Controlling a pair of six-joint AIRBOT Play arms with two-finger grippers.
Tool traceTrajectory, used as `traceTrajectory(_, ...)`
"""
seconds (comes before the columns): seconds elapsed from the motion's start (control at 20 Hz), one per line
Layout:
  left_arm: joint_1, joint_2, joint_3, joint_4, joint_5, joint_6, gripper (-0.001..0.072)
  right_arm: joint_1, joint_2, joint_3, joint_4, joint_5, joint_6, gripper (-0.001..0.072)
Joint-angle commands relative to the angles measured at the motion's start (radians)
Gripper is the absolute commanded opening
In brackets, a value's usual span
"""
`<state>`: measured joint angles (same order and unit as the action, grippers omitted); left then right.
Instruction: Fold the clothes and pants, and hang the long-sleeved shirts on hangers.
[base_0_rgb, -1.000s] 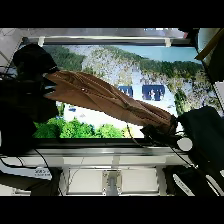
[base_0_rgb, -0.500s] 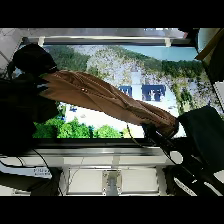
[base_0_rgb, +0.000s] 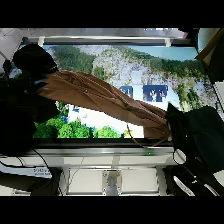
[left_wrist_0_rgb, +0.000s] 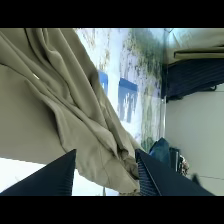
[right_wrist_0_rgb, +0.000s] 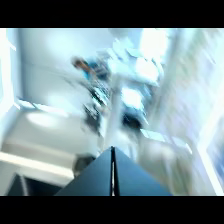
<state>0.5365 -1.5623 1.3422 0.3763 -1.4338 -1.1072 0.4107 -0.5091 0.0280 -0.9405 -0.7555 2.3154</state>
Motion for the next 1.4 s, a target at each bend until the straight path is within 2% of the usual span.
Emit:
traceTrajectory(0.0,0.001,0.000,0.000,-0.011,-0.011,0.001,0.0442,-0.008,0.006,0.002,0.009,-0.206,-0.010,0.0022)
traceTrajectory(0.05,0.001,0.000,0.000,-0.013,-0.018,0.001,0.0442,-0.008,0.007,0.001,-0.017,0.005,0.005,0.0022)
traceTrajectory(0.1,0.001,0.000,0.000,-0.019,-0.029,0.001,0.0442,-0.008,0.005,0.002,-0.056,0.283,0.001,0.0045)
traceTrajectory(0.15,0.002,0.000,0.000,-0.034,-0.042,0.001,0.0442,-0.005,0.006,0.002,-0.079,0.535,-0.001,0.0123)
traceTrajectory(0.2,0.002,0.000,0.000,-0.050,-0.055,0.001,0.0442,-0.005,0.006,0.005,-0.083,0.732,-0.002,0.0269)
traceTrajectory(0.25,0.002,0.000,0.000,-0.062,-0.059,0.001,0.0442,-0.005,0.006,0.017,-0.085,0.835,-0.003,0.0356)
traceTrajectory(0.3,0.002,0.000,0.000,-0.073,-0.059,0.001,0.0442,-0.005,0.007,0.047,-0.086,0.816,-0.032,0.0356)
traceTrajectory(0.35,0.002,0.000,0.000,-0.088,-0.059,0.001,0.0442,-0.008,0.011,0.097,-0.089,0.758,-0.109,0.0353)
traceTrajectory(0.4,0.002,0.000,0.000,-0.097,-0.059,0.001,0.0442,-0.026,0.012,0.165,-0.092,0.708,-0.226,0.0346)
traceTrajectory(0.45,0.001,0.000,0.000,-0.100,-0.059,0.001,0.0442,-0.073,0.011,0.257,-0.092,0.731,-0.350,0.0341)
traceTrajectory(0.55,0.002,0.000,0.000,-0.100,-0.059,0.002,0.0442,-0.230,0.010,0.467,-0.105,0.990,-0.536,0.0340)
traceTrajectory(0.7,0.001,0.000,0.000,-0.101,-0.059,0.025,0.0442,-0.514,-0.023,0.766,-0.272,1.661,-0.556,0.0340)
traceTrajectory(0.75,0.001,0.000,0.000,-0.101,-0.059,0.024,0.0442,-0.578,-0.021,0.816,-0.335,1.820,-0.558,0.0341)
traceTrajectory(0.8,0.001,0.000,0.000,-0.101,-0.060,0.024,0.0442,-0.621,0.002,0.830,-0.383,1.906,-0.568,0.0330)
traceTrajectory(0.9,0.001,0.000,0.000,-0.101,-0.060,0.024,0.0442,-0.647,0.106,0.768,-0.388,1.969,-0.514,0.0321)
traceTrajectory(0.95,0.002,0.000,0.000,-0.101,-0.059,0.025,0.0442,-0.647,0.193,0.698,-0.380,1.958,-0.443,0.0322)
traceTrajectory(1.05,0.001,0.000,0.000,-0.101,-0.060,0.034,0.0442,-0.647,0.422,0.504,-0.354,1.885,-0.226,0.0342)
traceTrajectory(1.1,0.001,0.000,0.000,-0.101,-0.060,0.035,0.0442,-0.647,0.536,0.394,-0.293,1.851,-0.110,0.0399)
traceTrajectory(1.15,0.001,0.000,0.000,-0.101,-0.059,0.035,0.0442,-0.647,0.624,0.292,-0.196,1.827,-0.047,0.0470)
traceTrajectory(1.25,0.001,0.000,0.000,-0.101,-0.060,0.035,0.0442,-0.647,0.676,0.138,0.001,1.773,-0.051,0.0476)
traceTrajectory(1.35,0.001,0.000,0.000,-0.102,-0.060,0.035,0.0442,-0.647,0.634,0.054,0.120,1.666,-0.125,0.0488)
